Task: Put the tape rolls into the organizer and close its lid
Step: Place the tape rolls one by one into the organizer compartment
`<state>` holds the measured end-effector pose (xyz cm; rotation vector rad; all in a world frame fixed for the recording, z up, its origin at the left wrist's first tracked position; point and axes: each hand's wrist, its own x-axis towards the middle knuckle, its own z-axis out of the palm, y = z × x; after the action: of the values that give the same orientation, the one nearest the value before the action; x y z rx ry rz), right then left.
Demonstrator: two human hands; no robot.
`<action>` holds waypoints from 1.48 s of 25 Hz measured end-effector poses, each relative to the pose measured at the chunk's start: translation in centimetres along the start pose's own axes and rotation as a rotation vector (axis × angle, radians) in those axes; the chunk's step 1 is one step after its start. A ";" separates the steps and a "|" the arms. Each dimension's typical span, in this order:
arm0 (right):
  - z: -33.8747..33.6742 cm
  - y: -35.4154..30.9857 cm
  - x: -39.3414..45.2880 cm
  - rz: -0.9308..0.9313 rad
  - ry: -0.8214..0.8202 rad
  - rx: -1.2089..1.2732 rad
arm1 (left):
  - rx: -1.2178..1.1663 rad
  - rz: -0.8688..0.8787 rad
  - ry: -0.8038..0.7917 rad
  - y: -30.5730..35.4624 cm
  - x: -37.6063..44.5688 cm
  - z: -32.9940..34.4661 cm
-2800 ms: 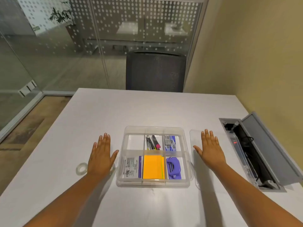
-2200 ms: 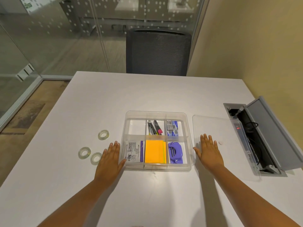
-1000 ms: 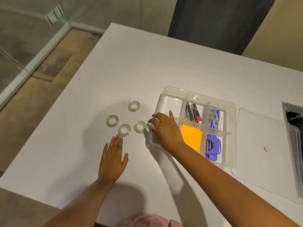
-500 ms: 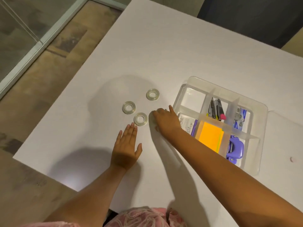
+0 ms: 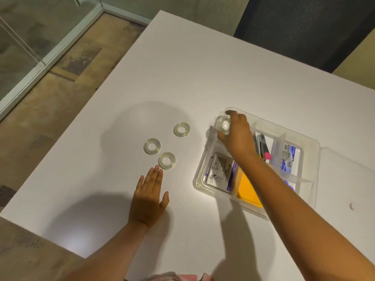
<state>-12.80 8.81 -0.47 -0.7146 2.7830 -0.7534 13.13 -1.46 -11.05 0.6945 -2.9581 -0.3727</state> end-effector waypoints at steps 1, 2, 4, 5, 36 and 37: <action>-0.3 0.9 0.7 0.046 0.027 -0.012 | -0.003 -0.004 -0.014 0.0 0.0 0.0; -0.4 1.7 1.2 0.092 0.037 -0.026 | -0.007 -0.009 -0.030 0.0 0.1 -0.1; -0.1 2.8 2.2 0.166 -0.013 -0.075 | -0.012 -0.021 -0.062 0.0 0.1 -0.1; 0.2 3.1 2.7 0.189 -0.063 -0.117 | -0.013 -0.027 -0.075 -0.1 0.2 -0.1; 9.7 -6.3 -6.5 -0.460 -0.451 -0.274 | -0.028 -0.076 -0.188 0.1 0.7 -0.7; 9.7 -6.3 -6.5 -0.456 -0.443 -0.287 | -0.028 -0.077 -0.192 0.0 0.6 -0.7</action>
<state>-1.88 3.04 -5.35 -1.4045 2.3596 -0.2061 12.65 -1.85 -10.37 0.8152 -3.1035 -0.5135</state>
